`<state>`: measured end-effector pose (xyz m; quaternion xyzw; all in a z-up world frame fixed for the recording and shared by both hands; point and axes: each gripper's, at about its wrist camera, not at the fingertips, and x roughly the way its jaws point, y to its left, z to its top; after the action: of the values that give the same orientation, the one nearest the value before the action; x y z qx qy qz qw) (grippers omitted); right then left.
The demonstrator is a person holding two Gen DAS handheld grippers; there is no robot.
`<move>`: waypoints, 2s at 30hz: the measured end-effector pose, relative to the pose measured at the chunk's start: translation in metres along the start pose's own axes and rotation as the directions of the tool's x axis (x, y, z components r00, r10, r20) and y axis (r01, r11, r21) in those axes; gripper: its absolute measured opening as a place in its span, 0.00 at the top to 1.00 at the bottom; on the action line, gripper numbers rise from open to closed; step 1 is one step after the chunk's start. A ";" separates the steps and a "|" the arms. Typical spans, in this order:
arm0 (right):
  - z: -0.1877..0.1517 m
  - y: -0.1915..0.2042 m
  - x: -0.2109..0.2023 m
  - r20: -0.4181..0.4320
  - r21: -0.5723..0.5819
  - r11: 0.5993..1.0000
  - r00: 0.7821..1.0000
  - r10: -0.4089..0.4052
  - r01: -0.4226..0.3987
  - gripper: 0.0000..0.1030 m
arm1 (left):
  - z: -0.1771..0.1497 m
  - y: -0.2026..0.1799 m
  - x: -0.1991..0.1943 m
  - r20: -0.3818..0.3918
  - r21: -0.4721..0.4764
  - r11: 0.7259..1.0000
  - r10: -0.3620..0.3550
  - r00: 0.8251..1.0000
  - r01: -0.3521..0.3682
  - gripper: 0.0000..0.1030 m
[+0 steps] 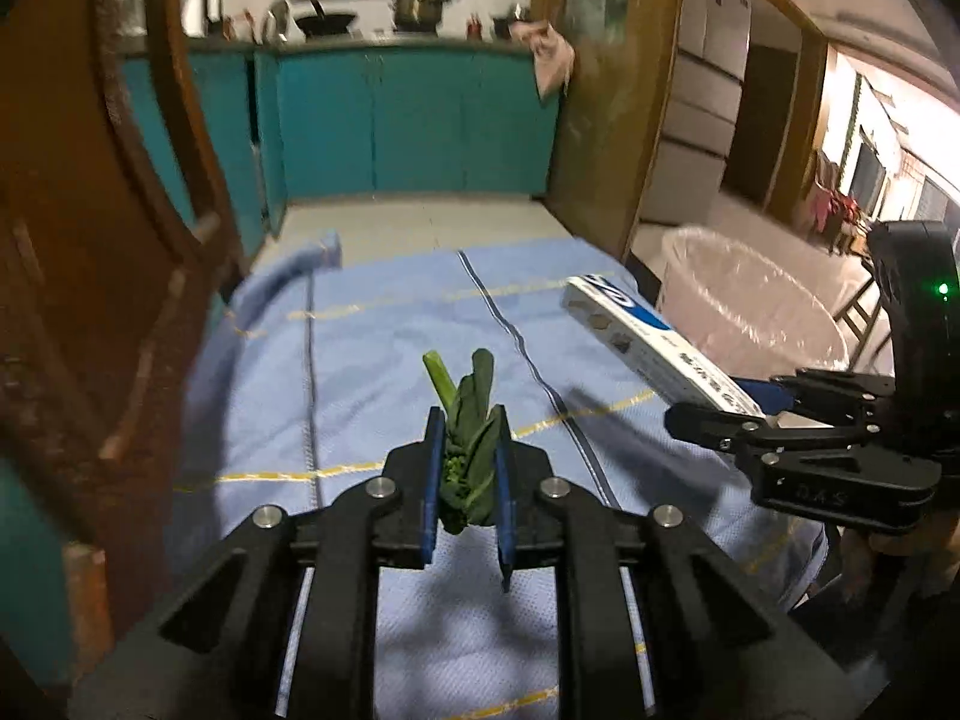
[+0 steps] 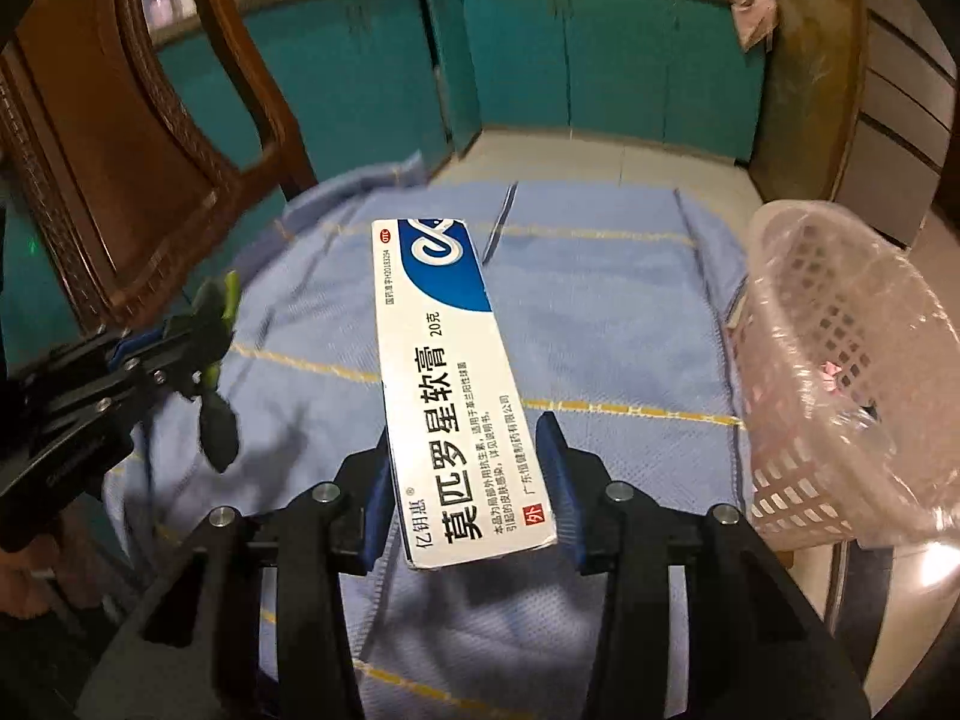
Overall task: Collect trash
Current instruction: 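Grasp the green leaves with the left tool while the right tool holds the box, then drop the medicine box into the wastebasket with the right tool while the left tool drops the leaves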
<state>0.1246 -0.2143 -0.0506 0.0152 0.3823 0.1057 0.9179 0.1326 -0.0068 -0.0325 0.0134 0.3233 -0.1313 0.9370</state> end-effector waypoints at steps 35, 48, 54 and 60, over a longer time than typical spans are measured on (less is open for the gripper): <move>0.007 -0.190 -0.047 0.187 0.558 0.802 0.909 -0.374 0.215 0.35 | -0.008 -0.008 0.013 -0.043 0.023 1.000 0.022 0.999 -0.021 0.85; -0.028 -0.140 -0.125 0.380 0.670 0.728 0.774 -0.506 0.147 0.03 | 0.001 -0.050 0.024 -0.079 0.080 0.994 -0.068 0.995 0.074 0.85; -0.057 -0.166 -0.146 0.368 0.798 0.599 0.729 -0.577 0.071 0.03 | 0.063 -0.137 0.040 -0.050 0.153 0.955 -0.251 0.967 0.255 0.85; -0.062 -0.168 -0.155 0.359 0.822 0.563 0.693 -0.625 0.082 0.03 | 0.142 -0.225 0.073 -0.031 0.204 0.888 -0.414 0.910 0.411 0.38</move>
<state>0.0059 -0.4139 -0.0045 0.3457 0.0604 -0.2744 0.8953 0.2162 -0.2571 0.0490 0.0404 0.2972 -0.3601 0.8834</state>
